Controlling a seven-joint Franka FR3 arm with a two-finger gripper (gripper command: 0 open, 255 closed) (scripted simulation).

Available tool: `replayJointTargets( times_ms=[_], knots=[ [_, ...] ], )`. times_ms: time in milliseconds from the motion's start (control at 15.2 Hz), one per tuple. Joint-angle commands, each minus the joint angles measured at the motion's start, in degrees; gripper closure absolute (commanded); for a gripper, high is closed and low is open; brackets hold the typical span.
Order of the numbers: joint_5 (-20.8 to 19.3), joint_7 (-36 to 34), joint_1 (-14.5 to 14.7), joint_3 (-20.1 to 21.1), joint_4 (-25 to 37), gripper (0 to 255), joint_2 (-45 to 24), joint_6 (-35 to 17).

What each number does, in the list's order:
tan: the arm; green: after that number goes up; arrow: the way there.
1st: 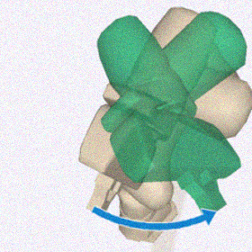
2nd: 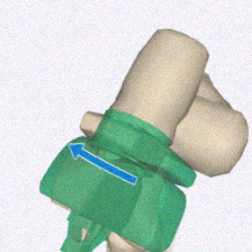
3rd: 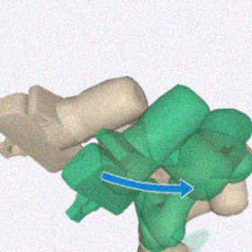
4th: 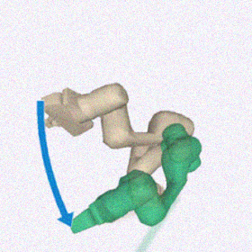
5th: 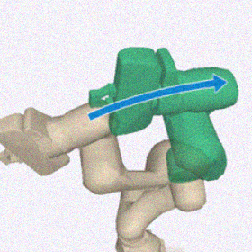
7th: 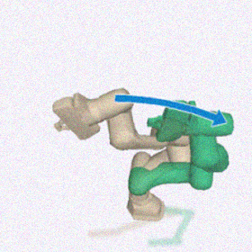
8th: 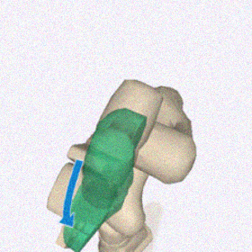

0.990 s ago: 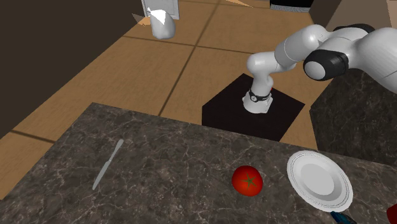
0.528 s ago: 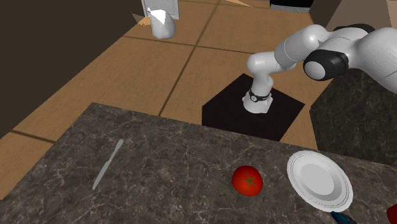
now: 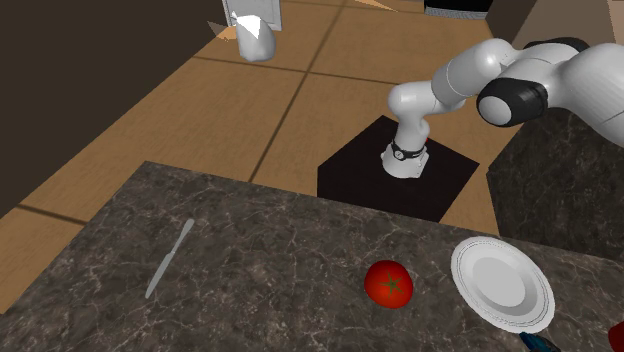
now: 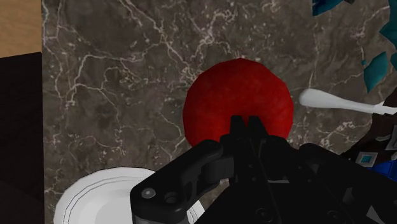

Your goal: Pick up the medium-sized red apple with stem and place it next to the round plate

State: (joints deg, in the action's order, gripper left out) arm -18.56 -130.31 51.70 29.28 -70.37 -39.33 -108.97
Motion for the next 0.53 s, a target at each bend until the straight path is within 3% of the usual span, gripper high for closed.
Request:
replayJointTargets(
  times_ms=[0, 462],
  knots=[
    [0.1, 0.1, 0.1, 0.0, 0.6, 255, 0.1, 0.7],
    [0.5, 0.7, 0.9, 0.3, 5.5, 255, 0.5, 5.8]
  ],
)
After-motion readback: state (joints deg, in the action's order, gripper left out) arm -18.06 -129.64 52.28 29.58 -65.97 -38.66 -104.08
